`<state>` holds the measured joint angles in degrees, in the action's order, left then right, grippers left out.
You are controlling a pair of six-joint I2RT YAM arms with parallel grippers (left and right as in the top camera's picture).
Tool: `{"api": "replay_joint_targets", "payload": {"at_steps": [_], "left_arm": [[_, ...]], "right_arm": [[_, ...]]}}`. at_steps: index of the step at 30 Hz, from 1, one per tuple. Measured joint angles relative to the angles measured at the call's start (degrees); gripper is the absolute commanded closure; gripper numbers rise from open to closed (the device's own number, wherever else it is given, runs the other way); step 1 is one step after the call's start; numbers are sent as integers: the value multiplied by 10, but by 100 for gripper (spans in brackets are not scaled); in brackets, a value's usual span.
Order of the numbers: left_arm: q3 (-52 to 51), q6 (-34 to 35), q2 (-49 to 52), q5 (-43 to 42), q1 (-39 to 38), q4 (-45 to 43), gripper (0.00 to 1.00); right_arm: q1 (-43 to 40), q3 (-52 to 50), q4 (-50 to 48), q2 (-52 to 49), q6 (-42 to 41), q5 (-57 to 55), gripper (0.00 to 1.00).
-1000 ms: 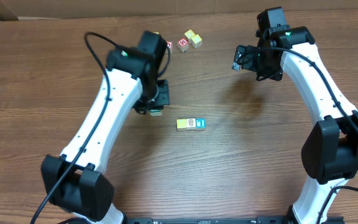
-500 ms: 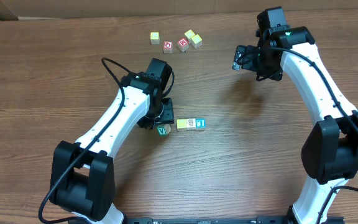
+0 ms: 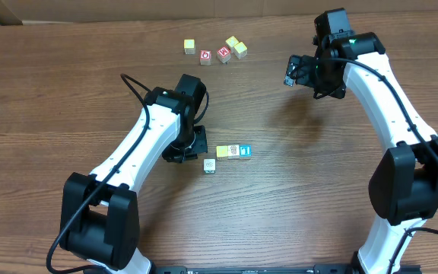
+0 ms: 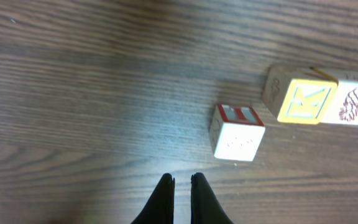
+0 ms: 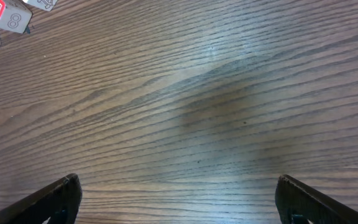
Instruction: Flip 5 blocks
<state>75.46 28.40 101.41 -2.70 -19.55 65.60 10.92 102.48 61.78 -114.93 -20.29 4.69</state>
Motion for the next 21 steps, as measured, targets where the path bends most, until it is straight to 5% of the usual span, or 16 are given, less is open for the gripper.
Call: {"api": "replay_joint_targets", "payload": {"at_steps": [21], "left_arm": [[-135, 64, 0, -36, -78, -114, 96]], "right_arm": [[0, 0, 0, 0, 0, 0, 0]]}}
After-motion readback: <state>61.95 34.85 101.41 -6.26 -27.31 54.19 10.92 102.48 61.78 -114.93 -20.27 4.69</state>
